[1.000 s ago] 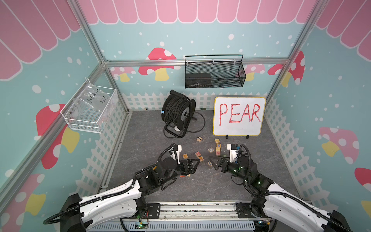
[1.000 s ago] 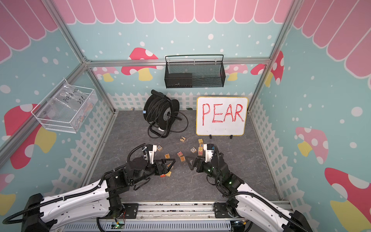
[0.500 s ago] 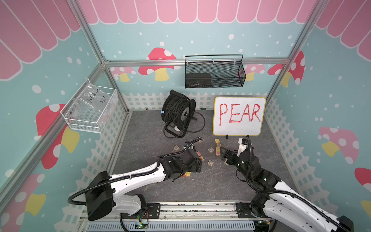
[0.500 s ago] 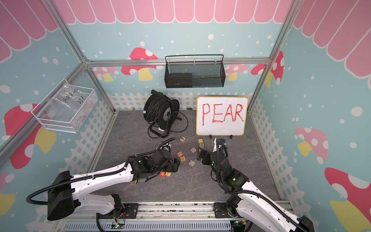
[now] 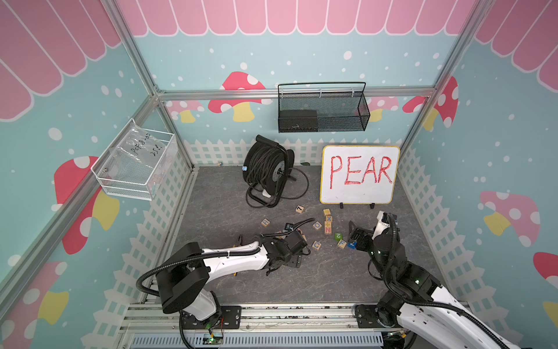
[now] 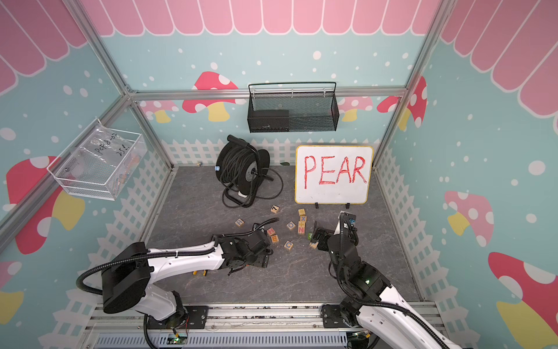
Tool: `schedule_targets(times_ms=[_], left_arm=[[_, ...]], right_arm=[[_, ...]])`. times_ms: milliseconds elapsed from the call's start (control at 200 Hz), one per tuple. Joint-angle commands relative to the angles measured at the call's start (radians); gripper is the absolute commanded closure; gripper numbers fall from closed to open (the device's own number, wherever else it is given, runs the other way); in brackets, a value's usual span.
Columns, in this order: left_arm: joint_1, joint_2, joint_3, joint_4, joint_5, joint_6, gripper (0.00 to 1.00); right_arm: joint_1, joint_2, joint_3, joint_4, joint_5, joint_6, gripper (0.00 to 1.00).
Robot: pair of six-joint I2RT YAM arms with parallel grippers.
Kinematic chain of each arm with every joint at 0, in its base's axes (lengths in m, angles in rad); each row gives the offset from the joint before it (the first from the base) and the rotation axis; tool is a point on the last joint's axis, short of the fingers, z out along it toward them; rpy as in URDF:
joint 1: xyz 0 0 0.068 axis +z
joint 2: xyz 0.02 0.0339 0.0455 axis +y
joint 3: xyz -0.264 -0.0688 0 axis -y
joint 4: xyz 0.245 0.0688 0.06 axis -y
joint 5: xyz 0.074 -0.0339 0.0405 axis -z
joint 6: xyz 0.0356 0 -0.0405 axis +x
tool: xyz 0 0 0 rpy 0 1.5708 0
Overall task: Spell the uppercase word “pear” with letter blocks
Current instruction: Move the letter blocks to the center of the board.
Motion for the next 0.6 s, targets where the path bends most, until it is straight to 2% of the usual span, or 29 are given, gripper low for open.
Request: schedule_targets(times_ms=[0,596], left_arm=[[-0.004,0.018,0.017,0.032,-0.009,0.001,0.19],[0.015,0.043,-0.046,0.107,-0.009,-0.022,0.19]], right_arm=[[-0.005,0.001,-0.028,-0.034,0.005,0.018,0.01],[-0.005,0.087,-0.012,-0.017,0.016,0.014,0.01]])
